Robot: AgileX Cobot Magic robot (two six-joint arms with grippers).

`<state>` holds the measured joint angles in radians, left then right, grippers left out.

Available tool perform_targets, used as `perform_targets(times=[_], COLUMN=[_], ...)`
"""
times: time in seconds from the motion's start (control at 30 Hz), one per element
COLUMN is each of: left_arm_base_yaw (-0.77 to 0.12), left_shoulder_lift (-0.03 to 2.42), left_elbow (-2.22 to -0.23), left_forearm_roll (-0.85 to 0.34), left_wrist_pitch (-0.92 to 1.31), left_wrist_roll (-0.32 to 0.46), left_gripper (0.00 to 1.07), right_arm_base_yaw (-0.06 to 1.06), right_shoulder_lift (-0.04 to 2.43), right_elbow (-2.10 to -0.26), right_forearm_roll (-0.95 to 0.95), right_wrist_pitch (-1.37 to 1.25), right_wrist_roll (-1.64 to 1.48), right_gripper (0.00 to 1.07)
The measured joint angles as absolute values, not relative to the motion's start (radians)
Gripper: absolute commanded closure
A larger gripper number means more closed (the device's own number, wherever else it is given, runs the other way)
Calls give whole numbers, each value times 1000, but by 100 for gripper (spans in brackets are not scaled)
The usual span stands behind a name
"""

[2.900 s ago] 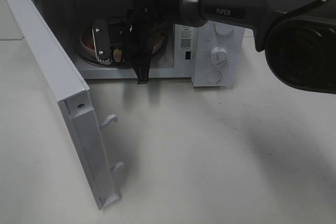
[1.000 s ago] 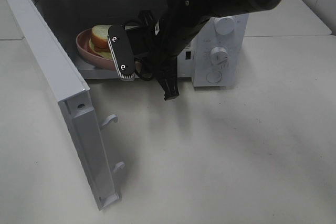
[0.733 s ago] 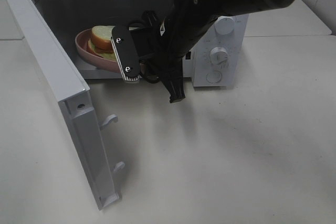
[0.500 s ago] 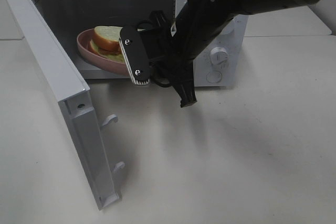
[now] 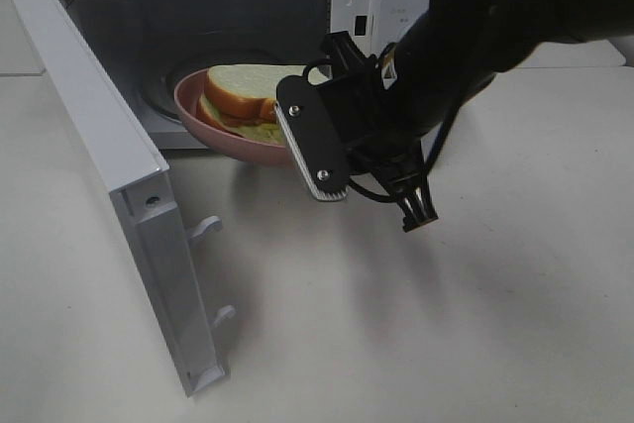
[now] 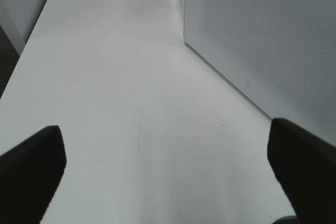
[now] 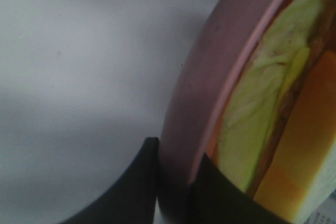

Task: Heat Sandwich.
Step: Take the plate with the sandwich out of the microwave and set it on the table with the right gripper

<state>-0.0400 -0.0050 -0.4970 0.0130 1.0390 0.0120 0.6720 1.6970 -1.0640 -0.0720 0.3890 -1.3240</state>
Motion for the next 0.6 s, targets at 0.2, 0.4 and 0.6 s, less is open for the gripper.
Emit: perform_targets(times=[0.2,0.4,0.6], left_arm_base_yaw=[-40,-40,-40], left_shoulder_lift=[-5,-5,-5], left_elbow=[-497,-497,-497], left_forearm_roll=[13,13,13], left_wrist_pitch=[1039,1039,1039], left_wrist_roll=[12,12,12], left_gripper=[2,2,2], right_arm_base_yaw=[670,670,670], right_shoulder_lift=[1613,1515,1438], right_elbow=[-950,-847,-784], right_forearm_roll=[-92,-92,-111], right_wrist_pitch=[348,330,330], right_wrist_roll=[-1337,-1337,-1337], right_gripper=[107,107,107])
